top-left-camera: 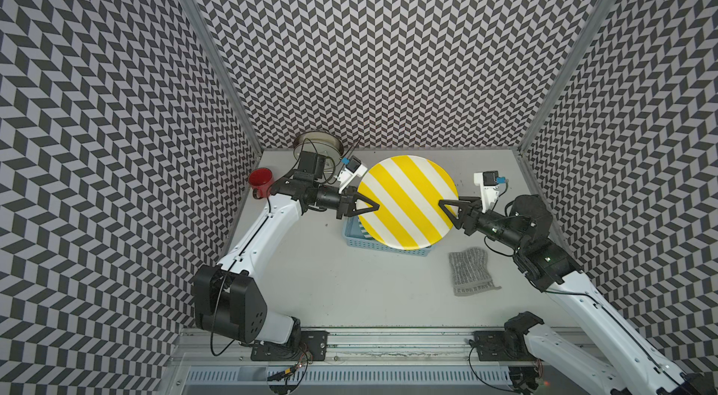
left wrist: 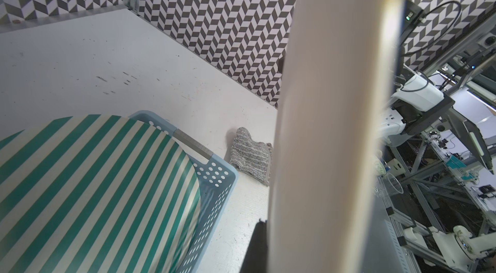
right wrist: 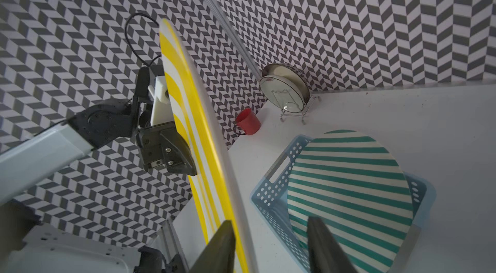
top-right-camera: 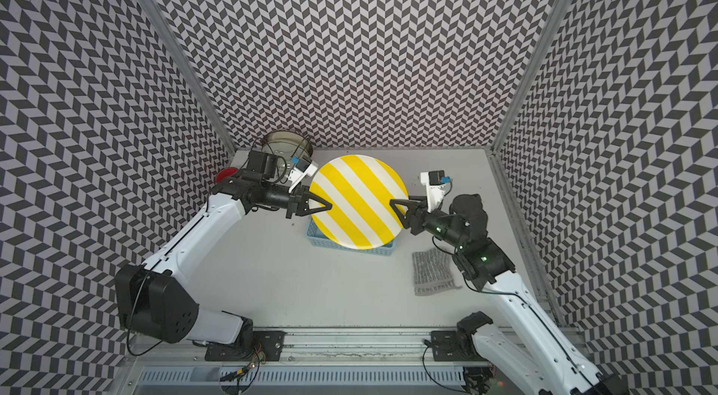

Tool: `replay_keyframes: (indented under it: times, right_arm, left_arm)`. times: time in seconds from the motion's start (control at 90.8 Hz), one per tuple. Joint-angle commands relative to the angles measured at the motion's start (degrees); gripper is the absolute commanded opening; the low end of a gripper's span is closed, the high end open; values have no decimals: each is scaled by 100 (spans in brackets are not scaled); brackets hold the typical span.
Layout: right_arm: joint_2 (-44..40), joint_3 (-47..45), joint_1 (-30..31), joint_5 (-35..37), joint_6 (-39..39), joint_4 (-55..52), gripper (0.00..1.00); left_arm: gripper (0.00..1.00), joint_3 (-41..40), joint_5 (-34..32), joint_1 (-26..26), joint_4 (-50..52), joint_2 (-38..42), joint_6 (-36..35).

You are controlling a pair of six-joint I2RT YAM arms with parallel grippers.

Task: Wipe the wet plate dry
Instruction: Place the plate at the center of the board.

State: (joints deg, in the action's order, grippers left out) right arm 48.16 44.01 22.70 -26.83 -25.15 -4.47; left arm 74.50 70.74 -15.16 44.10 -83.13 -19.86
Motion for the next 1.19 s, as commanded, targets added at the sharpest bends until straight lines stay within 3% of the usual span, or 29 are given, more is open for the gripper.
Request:
replay_keyframes:
  times: [0.0, 0.088, 0.165, 0.209, 0.264, 0.319, 0.353, 0.507, 0.573, 0.782, 0.925, 1.179]
  right_arm:
    - [-194, -171, -49, -192, -71, 651, 19]
    - [-223, -215, -81, -103, -221, 786, 0]
    - [-184, -220, -142, -22, -383, 898, 0]
    - [-146, -202, -210, 31, -475, 967, 0]
    - [-112, -166, -349, 99, -603, 1083, 0]
    - [-99, -126, -529, 192, -775, 1211, 0]
    - [-81, -74, -683, 272, -893, 1272, 0]
    - [262, 253, -1496, 664, -1574, 1323, 0]
    - [449, 315, -1876, 940, -1945, 1281, 0]
    - [1484, 27, -2913, 1142, -3130, 1783, 0]
    - [2266, -126, -3368, 1238, -3249, 2523, 0]
    - [3767, 382, -3943, 840, -3151, 2603, 0]
  left_arm:
    - [0, 223, 353, -72, 229, 135, -343]
    - [7, 251, 299, -84, 230, 96, -343]
    - [20, 315, 192, -84, 218, 83, -336]
    - [34, 375, 23, -84, 175, 72, -299]
    - [59, 452, -350, -81, -6, 84, -90]
    - [92, 504, -859, -37, -238, 127, 155]
    - [99, 512, -1248, 5, -420, 174, 267]
    - [100, 351, -2897, 440, -1325, 505, 1142]
    - [100, 196, -3311, 740, -1612, 612, 1430]
    - [100, -426, -4540, 1210, -1567, 794, 777]
    - [100, -1240, -4986, 1577, -1806, 961, 596]
    - [100, -2335, -5384, 1797, -2576, 989, 646]
